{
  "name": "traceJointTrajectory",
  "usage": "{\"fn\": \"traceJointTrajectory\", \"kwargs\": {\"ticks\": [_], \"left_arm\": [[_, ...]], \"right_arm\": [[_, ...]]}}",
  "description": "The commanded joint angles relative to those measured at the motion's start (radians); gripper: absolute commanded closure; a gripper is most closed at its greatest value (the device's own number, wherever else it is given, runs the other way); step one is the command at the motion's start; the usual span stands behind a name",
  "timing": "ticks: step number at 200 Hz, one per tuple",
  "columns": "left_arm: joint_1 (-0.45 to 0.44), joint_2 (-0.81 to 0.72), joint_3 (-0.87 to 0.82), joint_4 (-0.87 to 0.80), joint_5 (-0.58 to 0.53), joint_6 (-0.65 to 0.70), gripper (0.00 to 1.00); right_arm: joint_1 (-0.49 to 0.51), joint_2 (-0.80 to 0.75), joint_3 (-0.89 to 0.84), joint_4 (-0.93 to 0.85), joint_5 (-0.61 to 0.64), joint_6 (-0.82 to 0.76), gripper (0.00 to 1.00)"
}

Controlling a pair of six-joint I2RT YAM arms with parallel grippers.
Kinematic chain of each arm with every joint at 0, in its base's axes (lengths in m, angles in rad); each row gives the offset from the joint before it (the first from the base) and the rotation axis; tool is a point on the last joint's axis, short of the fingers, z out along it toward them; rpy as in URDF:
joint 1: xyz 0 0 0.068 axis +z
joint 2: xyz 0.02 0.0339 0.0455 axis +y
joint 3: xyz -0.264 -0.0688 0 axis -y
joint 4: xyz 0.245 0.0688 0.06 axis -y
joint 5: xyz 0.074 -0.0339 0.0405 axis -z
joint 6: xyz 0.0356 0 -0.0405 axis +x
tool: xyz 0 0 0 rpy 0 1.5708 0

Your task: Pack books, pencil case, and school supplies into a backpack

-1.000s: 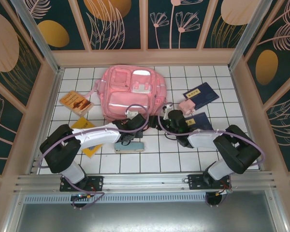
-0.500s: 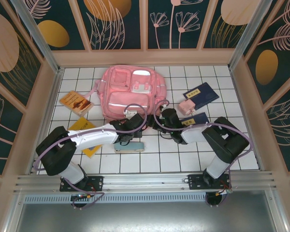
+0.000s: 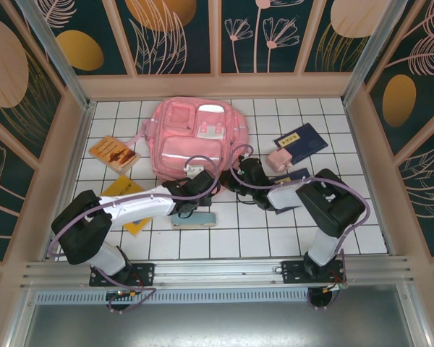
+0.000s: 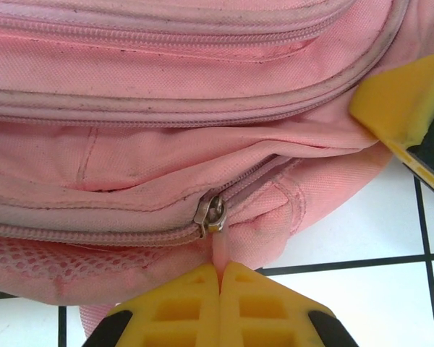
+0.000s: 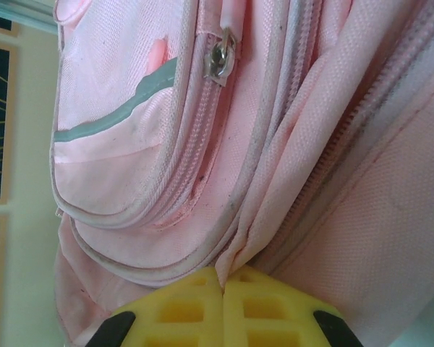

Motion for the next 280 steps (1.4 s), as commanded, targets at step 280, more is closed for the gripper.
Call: {"fn": "traceJointTrajectory", "kwargs": {"ticks": [280], "left_arm": [[-0.002, 0.083, 0.082, 0.308, 0.229, -0.029, 0.63]], "right_arm": [[-0.260, -0.249, -0.032, -0.067, -0.070, -0.185, 1.00]]}}
